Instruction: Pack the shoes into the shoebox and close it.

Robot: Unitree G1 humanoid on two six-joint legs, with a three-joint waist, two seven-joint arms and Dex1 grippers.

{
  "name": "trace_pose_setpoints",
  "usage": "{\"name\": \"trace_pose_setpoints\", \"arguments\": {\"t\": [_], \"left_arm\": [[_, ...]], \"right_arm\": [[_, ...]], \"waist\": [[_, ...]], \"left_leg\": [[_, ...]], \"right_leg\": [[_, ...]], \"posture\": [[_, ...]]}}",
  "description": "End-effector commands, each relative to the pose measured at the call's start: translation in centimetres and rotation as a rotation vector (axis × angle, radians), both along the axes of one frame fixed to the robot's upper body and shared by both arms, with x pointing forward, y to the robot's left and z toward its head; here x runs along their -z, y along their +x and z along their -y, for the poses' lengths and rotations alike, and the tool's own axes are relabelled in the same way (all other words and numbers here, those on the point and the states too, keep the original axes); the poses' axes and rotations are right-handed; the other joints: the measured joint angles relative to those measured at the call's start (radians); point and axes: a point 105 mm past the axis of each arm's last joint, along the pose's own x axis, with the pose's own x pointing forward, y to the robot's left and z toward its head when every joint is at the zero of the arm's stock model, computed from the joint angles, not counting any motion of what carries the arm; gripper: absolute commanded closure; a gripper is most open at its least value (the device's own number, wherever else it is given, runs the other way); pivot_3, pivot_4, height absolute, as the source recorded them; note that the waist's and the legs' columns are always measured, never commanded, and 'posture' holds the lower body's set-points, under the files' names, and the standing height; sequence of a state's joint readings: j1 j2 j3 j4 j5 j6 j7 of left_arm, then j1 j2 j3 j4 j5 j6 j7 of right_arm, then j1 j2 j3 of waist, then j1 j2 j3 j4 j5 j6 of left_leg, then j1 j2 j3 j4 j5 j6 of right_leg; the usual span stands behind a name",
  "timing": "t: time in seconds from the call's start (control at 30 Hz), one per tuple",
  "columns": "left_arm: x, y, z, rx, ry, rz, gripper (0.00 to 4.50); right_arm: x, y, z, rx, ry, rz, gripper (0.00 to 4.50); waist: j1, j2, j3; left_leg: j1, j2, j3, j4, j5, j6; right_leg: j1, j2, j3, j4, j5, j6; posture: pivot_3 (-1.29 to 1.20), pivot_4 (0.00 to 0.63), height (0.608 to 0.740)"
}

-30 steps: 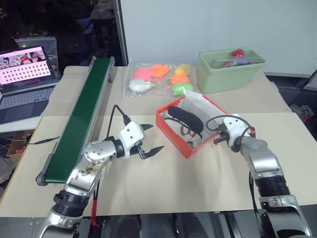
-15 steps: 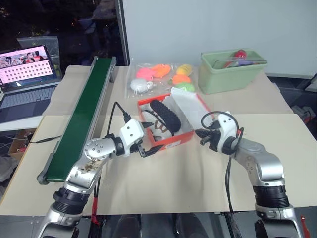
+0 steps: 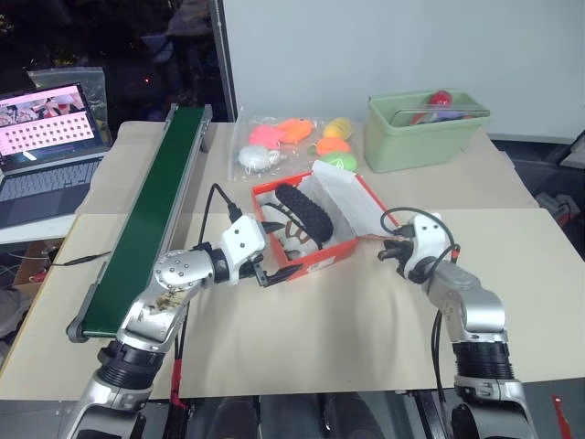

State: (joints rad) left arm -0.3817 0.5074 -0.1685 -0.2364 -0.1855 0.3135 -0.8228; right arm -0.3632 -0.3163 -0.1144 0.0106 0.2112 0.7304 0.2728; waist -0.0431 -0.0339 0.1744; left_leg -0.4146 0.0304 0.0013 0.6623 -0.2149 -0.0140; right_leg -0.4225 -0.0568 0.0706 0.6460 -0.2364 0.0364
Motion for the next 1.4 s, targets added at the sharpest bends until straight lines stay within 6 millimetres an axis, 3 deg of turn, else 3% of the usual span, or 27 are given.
{"name": "trace_pose_setpoints", "arguments": {"t": [0.03,0.23,0.47,0.57,0.7,0.8,0.87,1.0,1.17,1.4], "left_arm": [[-1.2,0.0,-0.1,0.008,-0.011,0.036,0.0],[-1.4,0.1,-0.1,0.012,-0.012,0.04,0.0],[-1.4,0.1,-0.2,0.013,-0.004,0.04,0.0],[-1.4,0.1,-0.2,0.013,-0.005,0.039,0.0],[-1.5,0.1,-0.3,0.01,-0.001,0.041,0.0],[-1.6,0.2,-0.4,0.005,0.0,0.043,0.0],[-1.6,0.2,-0.5,0.002,0.0,0.043,0.0],[-1.7,0.2,-0.9,-0.029,-0.011,0.041,0.0],[-2.5,0.1,-3.2,-0.149,-0.089,0.001,0.0],[-2.5,-1.2,-5.6,-0.259,-0.123,-0.064,0.0]], "right_arm": [[-0.3,0.7,0.1,0.058,0.032,0.035,4.46],[1.1,2.0,1.2,0.222,0.11,0.058,4.46],[0.5,3.3,1.8,0.383,0.348,0.163,4.46],[-0.2,3.8,1.8,0.405,0.469,0.202,4.46],[-1.7,4.6,1.6,0.426,0.775,0.246,4.46],[-4.0,4.9,0.2,0.311,1.05,0.285,4.46],[-5.5,4.8,-0.1,0.251,1.142,0.332,4.46],[-8.0,3.8,-0.9,0.11,1.137,0.422,4.46],[-11.5,1.1,-3.3,-0.158,0.992,0.493,4.46],[-12.9,-1.1,-6.5,-0.403,0.731,0.439,4.46]], "waist": [[-0.002,0.0,0.0],[-0.001,0.0,0.0],[-0.003,0.0,0.0],[-0.004,0.0,0.0],[-0.005,0.0,0.0],[-0.004,0.0,0.0],[-0.005,0.001,0.0],[-0.004,0.001,0.0],[-0.007,0.001,0.0],[-0.004,0.001,0.0]], "left_leg": [[0.0,0.0,0.0,0.0,0.0,0.0],[0.0,0.0,0.0,0.0,0.0,0.0],[0.0,0.001,0.0,0.0,0.0,0.0],[0.0,0.001,0.0,0.0,0.0,0.0],[0.0,0.001,0.0,0.0,0.0,0.0],[0.0,0.001,0.0,0.0,0.0,0.0],[0.0,0.001,0.0,0.0,0.0,0.0],[0.0,0.001,0.0,0.0,0.0,0.0],[-0.001,0.001,0.0,0.0,0.0,0.0],[0.0,0.001,0.0,0.0,0.0,0.0]], "right_leg": [[0.0,0.0,0.0,0.0,0.0,0.0],[0.0,0.0,0.0,0.0,0.0,0.0],[0.0,0.0,0.0,0.0,0.0,0.0],[0.0,0.0,0.0,0.0,0.0,0.0],[0.0,0.0,0.0,0.001,0.0,0.0],[0.0,0.0,0.0,0.001,0.0,0.0],[0.0,0.0,0.0,0.001,0.0,0.0],[-0.001,0.0,0.0,0.001,0.0,0.0],[-0.002,0.0,0.0,0.001,0.0,0.0],[-0.001,0.0,0.0,0.001,0.0,0.0]], "posture": [[0.0,0.15,0.729],[0.0,0.15,0.729],[0.0,0.15,0.729],[0.0,0.15,0.729],[0.0,0.15,0.729],[0.0,0.15,0.729],[0.0,0.15,0.729],[0.0,0.15,0.729],[0.0,0.15,0.729],[0.0,0.15,0.729]]}}
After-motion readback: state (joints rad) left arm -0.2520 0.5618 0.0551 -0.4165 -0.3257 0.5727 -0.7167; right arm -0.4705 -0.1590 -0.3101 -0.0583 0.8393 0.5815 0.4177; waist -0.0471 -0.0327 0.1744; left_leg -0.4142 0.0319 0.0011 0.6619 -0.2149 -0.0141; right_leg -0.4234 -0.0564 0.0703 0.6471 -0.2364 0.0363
